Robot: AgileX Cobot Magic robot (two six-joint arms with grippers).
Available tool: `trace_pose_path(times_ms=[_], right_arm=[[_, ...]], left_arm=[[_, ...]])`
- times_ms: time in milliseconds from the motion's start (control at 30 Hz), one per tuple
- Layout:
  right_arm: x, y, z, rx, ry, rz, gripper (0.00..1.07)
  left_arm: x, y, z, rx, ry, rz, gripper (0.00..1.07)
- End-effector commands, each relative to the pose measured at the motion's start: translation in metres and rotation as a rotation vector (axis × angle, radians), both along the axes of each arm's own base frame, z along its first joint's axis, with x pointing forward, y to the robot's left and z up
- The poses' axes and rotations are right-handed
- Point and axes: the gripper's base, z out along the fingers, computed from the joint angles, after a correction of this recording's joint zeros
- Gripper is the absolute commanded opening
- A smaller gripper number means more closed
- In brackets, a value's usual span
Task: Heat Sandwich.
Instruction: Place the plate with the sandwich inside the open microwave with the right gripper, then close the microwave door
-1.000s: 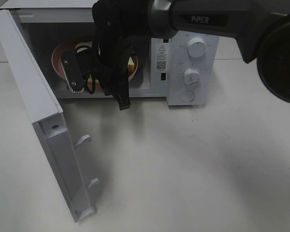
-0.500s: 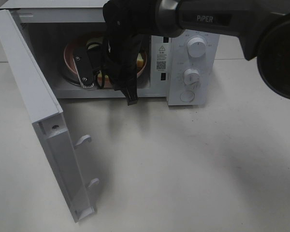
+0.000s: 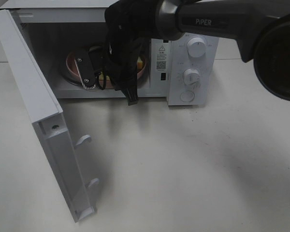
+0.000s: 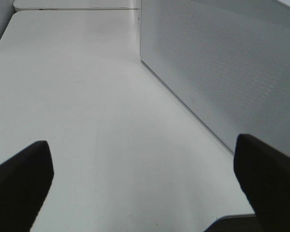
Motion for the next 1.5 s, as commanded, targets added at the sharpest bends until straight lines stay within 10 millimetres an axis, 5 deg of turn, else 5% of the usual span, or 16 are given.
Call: trace_pose_path(times_ms=[33, 100, 300, 533, 1500], right_arm=[[0.003, 0.003, 0.007, 0.034, -0.038, 0.004, 0.22], [0.003, 0.003, 0.007, 0.038, -0.037, 0.001, 0.26], [-0.001, 0.007, 0.006, 0.100, 0.018, -0.030, 0.60], [-0.002, 0.007, 0.007, 0.161, 0.048, -0.154, 0.75], [-0.053, -0.035, 0.025, 0.216, 0.011, -0.138, 0.76]], left_arm=[[-0.003, 0.000, 0.000, -0.005, -0.034, -0.002, 0.96], [-0.003, 0.000, 0.000, -0.005, -0.034, -0.002, 0.96], [-0.003, 0.000, 0.000, -0.005, -0.034, -0.002, 0.96], [-0.003, 0.000, 0.000, -0.005, -0.034, -0.002, 0.96], [-0.003, 0.000, 0.000, -0.005, -0.034, -0.002, 0.96]])
